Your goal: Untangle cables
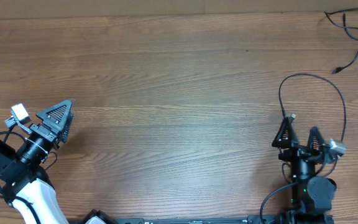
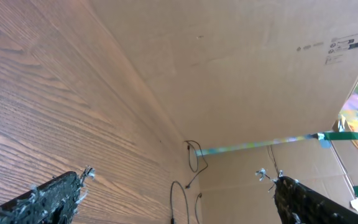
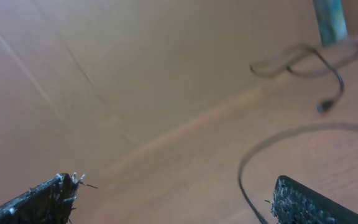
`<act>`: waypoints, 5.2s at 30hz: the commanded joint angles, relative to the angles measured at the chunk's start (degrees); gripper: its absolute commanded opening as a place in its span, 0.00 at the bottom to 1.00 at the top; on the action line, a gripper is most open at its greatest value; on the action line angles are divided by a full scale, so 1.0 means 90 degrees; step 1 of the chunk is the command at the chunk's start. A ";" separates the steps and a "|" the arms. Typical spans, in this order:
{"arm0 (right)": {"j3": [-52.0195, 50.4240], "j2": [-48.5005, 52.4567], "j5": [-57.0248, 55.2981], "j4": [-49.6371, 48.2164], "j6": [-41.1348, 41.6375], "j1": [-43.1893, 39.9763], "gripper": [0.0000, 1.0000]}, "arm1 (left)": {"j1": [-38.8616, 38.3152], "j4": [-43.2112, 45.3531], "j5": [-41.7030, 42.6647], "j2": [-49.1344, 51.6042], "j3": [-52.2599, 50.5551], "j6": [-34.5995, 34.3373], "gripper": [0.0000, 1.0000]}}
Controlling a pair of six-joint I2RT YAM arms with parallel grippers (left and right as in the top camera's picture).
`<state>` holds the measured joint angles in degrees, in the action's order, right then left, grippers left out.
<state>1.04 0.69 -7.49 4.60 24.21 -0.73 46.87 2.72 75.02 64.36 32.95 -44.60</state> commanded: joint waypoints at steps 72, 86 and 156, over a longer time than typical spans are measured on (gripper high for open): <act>-0.0066 -0.0058 0.0287 -0.0029 -0.3009 0.0396 1.00 | 0.0022 0.0010 0.0092 -0.0032 0.0104 0.0146 0.99; -0.0066 -0.0058 0.0287 -0.0029 -0.3011 0.0398 1.00 | -0.0845 -0.0005 -0.0714 -0.1117 0.0104 0.0510 1.00; -0.0066 -0.0058 0.0284 -0.0029 -0.3011 0.0398 1.00 | -0.5017 -0.0816 -0.8140 -0.7135 -0.3631 0.4677 1.00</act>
<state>1.04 0.73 -4.89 4.58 -2.63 2.68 2.52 -4.23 3.97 0.73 0.51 -5.34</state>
